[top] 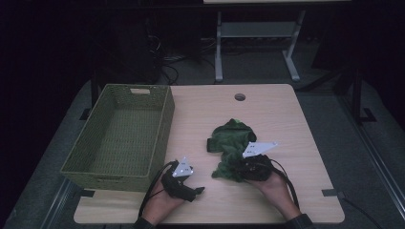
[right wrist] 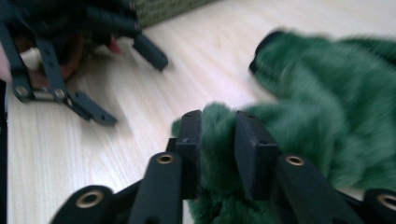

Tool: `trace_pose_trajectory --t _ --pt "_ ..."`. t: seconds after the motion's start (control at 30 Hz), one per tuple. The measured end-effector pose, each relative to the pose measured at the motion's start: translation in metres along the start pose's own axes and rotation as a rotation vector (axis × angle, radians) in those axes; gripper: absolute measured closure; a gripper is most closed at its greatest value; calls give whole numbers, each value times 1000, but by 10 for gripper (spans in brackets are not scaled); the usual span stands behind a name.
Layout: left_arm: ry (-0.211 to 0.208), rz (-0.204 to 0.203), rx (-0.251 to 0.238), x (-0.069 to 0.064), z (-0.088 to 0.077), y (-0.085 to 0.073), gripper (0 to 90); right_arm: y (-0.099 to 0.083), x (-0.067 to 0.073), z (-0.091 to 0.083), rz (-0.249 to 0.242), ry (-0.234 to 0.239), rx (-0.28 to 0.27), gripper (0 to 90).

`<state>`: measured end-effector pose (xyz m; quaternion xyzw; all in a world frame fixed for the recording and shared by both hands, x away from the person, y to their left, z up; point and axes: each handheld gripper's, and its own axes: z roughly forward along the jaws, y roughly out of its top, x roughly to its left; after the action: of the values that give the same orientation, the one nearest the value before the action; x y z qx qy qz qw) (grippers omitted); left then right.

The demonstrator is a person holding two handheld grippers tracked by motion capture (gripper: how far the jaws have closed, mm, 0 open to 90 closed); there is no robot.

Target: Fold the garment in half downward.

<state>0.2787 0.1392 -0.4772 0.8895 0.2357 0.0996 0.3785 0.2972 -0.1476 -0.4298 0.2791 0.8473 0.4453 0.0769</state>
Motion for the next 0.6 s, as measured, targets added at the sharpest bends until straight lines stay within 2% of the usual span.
trace_pose_trajectory --t 0.1,0.23,0.3,0.4,0.6 --pt "-1 -3 -2 0 0 0 145 9 -2 -10 -4 -24 -46 709" --pt "1 4 -1 0 0 0 145 17 -16 -10 8 -62 -60 861" --pt "1 4 -1 0 0 0 145 17 -24 -4 27 -76 -33 893" --pt "-2 3 2 0 0 0 145 13 -33 5 41 -90 0 896" --pt "-2 -1 2 0 0 0 145 0 -36 18 71 -81 105 898"
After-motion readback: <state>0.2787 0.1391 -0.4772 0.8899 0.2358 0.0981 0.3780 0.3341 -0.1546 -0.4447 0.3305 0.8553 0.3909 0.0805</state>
